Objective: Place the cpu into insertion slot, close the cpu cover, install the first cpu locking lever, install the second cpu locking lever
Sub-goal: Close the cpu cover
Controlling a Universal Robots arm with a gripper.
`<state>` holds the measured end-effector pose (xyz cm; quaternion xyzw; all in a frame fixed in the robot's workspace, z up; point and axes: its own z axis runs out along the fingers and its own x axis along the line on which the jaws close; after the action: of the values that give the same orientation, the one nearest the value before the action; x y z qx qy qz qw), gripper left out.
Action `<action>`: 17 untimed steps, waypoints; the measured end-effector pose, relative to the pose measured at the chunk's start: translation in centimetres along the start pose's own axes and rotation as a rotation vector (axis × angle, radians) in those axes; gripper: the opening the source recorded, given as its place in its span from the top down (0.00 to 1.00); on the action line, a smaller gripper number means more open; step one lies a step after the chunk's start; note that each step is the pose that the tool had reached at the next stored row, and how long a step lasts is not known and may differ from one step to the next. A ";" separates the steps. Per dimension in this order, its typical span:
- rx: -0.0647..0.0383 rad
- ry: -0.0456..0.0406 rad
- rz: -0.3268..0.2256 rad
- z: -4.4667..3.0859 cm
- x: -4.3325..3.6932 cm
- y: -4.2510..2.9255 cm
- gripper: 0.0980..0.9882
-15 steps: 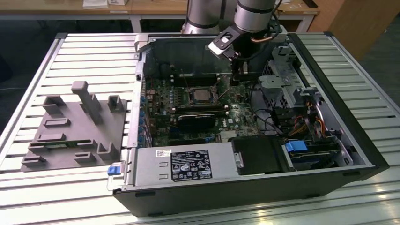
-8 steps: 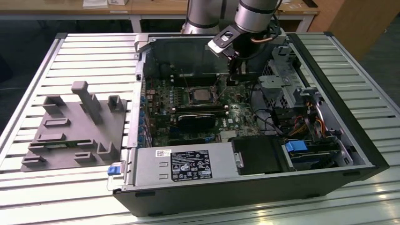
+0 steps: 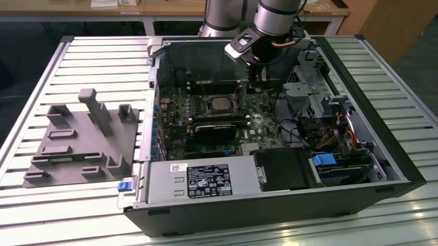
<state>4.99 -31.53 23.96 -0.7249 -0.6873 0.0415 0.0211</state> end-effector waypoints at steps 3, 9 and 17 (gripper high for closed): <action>-0.002 0.0001 0.000 0.06 -0.03 -0.63 1.00; -0.005 0.0002 0.000 0.16 -0.10 -1.88 1.00; -0.011 0.0005 0.000 0.32 -0.19 -3.56 1.00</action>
<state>1.41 -31.53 23.96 -0.7251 -0.6874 0.0377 0.0174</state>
